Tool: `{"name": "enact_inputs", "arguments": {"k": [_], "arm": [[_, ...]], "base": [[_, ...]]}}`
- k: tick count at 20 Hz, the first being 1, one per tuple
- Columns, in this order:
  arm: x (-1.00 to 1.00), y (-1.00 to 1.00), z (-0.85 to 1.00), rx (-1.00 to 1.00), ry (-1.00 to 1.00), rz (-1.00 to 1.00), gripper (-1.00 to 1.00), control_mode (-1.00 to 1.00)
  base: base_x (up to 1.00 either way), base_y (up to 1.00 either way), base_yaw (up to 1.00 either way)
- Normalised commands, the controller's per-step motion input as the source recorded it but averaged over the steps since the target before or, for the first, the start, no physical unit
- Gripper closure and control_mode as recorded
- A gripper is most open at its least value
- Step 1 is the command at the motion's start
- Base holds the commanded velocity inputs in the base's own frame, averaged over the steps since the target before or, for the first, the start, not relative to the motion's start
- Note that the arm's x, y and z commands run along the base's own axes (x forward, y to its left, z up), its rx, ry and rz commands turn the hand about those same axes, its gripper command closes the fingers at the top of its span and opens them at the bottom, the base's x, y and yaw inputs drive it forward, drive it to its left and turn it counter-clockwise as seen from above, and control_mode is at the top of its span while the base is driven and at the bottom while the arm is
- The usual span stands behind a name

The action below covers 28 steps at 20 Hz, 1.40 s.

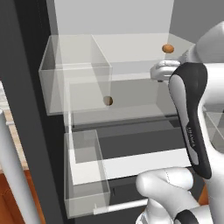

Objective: Retrieve the tangerine and kiwi from the fridge and place them into the bowl on the dining table.

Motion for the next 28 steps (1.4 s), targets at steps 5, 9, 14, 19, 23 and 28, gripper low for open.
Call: {"name": "enact_inputs", "arguments": {"k": [5,9,14,19,23,28], "arm": [[0.29,-0.45,0.10,-0.04,0.05,-0.15,-1.00,-1.00],[0.45,-0.34,0.09,-0.04,0.01,-0.10,-1.00,-1.00],[0.69,-0.38,0.15,-0.01,0.04,-0.09,-1.00,-1.00],[0.84,-0.28,0.24,0.00,0.04,-0.06,-1.00,-1.00],[0.74,-0.26,0.06,0.00,0.07,-0.07,-1.00,-1.00],[0.75,-0.20,0.00,0.00,0.05,-0.05,-1.00,-1.00]], "base": [[0.00,0.00,0.00],[0.00,0.00,0.00],[0.00,0.00,0.00],[0.00,0.00,0.00],[0.00,0.00,0.00],[0.00,0.00,0.00]]}}
